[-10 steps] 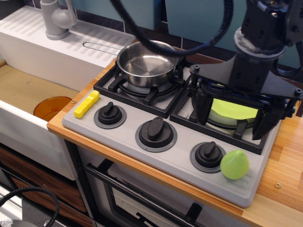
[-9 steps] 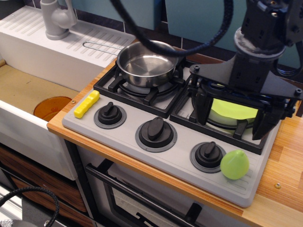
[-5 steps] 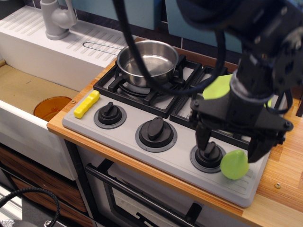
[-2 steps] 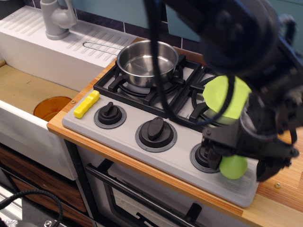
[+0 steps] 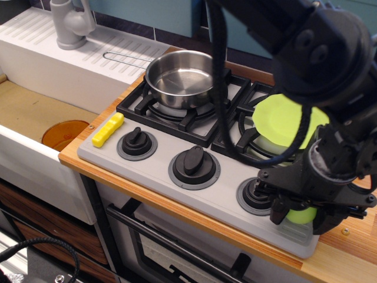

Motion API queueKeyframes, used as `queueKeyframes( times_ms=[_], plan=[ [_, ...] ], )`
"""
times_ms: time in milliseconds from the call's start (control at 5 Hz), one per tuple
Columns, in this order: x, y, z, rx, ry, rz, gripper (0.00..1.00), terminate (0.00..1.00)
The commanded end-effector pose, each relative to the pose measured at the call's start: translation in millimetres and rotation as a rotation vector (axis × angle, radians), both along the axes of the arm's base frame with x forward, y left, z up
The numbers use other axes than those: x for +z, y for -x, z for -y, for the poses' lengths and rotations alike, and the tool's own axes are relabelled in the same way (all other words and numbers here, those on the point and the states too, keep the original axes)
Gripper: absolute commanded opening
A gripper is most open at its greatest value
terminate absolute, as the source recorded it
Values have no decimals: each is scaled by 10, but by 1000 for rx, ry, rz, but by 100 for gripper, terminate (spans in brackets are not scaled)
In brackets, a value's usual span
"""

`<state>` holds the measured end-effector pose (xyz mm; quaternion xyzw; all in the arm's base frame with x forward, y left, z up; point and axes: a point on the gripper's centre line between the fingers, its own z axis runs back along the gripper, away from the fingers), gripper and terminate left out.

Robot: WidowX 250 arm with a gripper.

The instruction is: Put smallpear on plate and fry in pot or pan on stove

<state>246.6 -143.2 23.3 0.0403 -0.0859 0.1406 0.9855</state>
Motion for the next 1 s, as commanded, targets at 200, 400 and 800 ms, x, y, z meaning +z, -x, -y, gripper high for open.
queueKeyframes(
  times_ms=[200, 400, 800],
  plan=[
    [850, -206, -94, -24, 3, -84, 0, 0],
    [987, -388, -272, -64, 8, -105, 0, 0],
    [849, -872, -565, -128, 40, -81, 0, 0]
  ],
)
